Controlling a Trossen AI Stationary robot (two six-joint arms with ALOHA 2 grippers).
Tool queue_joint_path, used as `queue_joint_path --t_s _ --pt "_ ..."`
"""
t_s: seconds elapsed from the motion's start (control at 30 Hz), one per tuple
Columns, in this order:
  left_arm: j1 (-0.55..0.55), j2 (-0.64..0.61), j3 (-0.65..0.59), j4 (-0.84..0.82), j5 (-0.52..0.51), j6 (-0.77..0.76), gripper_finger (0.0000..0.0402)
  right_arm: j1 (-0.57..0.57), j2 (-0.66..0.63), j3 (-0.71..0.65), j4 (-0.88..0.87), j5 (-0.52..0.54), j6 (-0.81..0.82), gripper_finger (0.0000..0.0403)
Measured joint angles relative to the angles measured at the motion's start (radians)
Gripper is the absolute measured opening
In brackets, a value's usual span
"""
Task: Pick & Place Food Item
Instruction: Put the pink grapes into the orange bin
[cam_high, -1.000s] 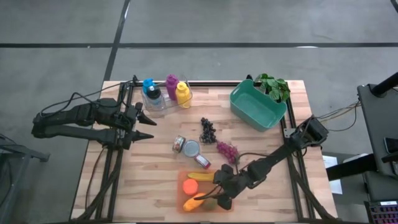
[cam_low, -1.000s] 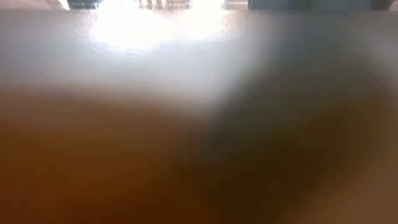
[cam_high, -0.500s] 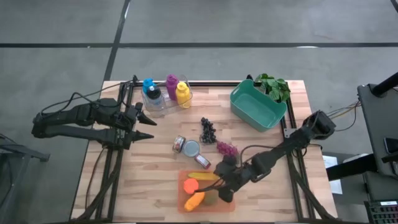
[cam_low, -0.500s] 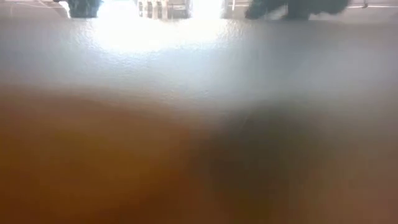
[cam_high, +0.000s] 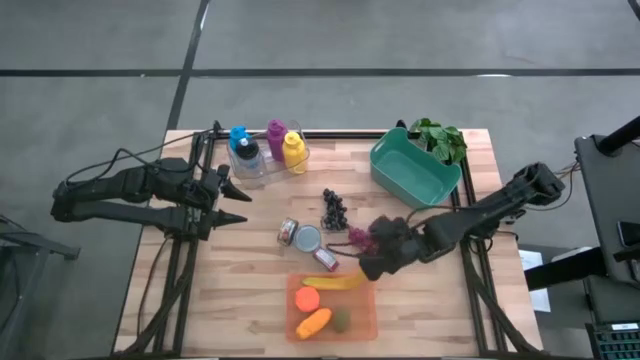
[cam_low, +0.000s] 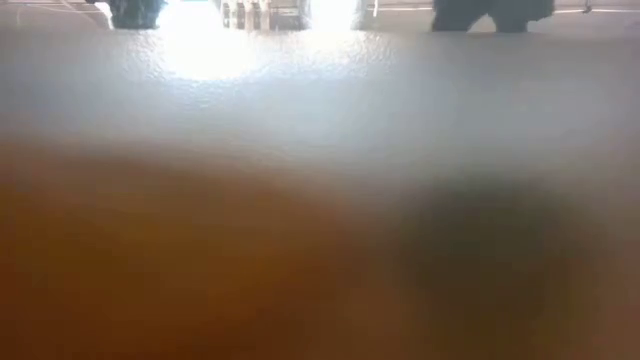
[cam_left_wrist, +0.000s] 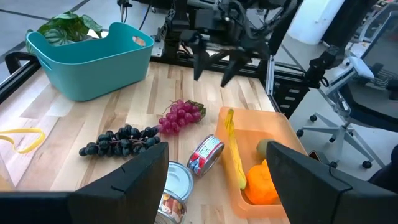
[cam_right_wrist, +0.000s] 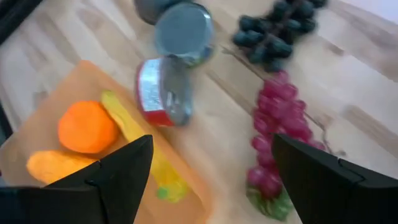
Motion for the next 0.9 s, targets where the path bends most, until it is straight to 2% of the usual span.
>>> queue_joint_path --t_s 0.2,0.37,0.5,0.7,0.9 --pt "0.0 0.0 0.0 0.0 0.0 0.0 0.0275 -0.008 -0.013 -0.004 -0.166 -0.019 0.028 0.0325" --pt "0.0 0.0 0.0 0.0 0.0 0.0 0.0275 -0.023 -0.011 -0.033 -0.166 -0.022 0.023 0.0325" --pt "0.0 0.0 0.0 0.0 0.0 0.0 0.0275 -0.039 -0.024 -0.034 -0.052 -0.021 0.024 0.0325" --pt "0.0 0.0 0.0 0.0 0.0 0.0 0.0275 -0.071 -0.059 -0.034 0.216 -0.02 -0.009 0.0325" --pt "0.0 0.0 0.0 0.0 0.0 0.0 0.0275 -0.105 -0.094 -0.034 0.314 -0.022 -0.022 0.0325"
